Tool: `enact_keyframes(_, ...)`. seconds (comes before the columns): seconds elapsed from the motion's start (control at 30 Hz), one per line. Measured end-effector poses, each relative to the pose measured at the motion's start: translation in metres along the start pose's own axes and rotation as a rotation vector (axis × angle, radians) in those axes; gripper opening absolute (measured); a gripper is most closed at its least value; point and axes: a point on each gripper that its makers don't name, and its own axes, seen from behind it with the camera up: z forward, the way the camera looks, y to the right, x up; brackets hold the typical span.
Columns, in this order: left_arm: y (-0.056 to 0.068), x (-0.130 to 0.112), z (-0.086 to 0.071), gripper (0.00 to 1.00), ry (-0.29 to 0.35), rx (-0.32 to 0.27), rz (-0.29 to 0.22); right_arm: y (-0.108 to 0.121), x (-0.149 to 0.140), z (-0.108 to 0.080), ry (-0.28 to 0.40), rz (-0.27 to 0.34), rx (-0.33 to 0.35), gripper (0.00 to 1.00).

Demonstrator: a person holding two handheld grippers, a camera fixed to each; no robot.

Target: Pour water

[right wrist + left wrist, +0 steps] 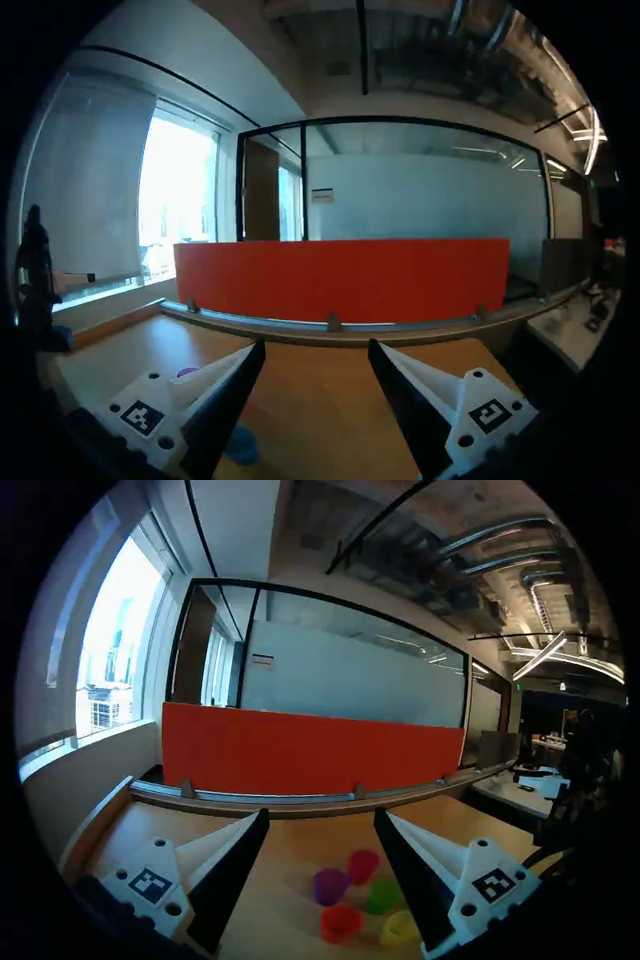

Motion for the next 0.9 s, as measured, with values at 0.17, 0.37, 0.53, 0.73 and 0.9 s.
enact_keyframes(0.17, 0.017, 0.000, 0.002, 0.97, -0.002, -0.087, 0.008, -0.017, 0.006, -0.001, 0.010, 0.002, 0.090, 0.99)
enact_keyframes(0.37, 0.034, 0.001, 0.004, 0.97, 0.002, -0.174, 0.018, -0.041, 0.015, -0.005, 0.034, -0.032, 0.205, 0.99)
enact_keyframes(0.53, 0.047, 0.002, 0.005, 0.97, 0.005, -0.234, 0.036, -0.059, 0.018, -0.008, 0.034, -0.040, 0.296, 0.99)
enact_keyframes(0.73, 0.063, 0.002, 0.005, 0.97, 0.006, -0.300, 0.059, -0.075, 0.019, -0.011, 0.029, -0.044, 0.370, 0.99)
enact_keyframes(0.9, 0.070, 0.002, 0.006, 0.97, 0.002, -0.335, 0.075, -0.079, 0.017, -0.009, 0.016, -0.059, 0.394, 0.99)
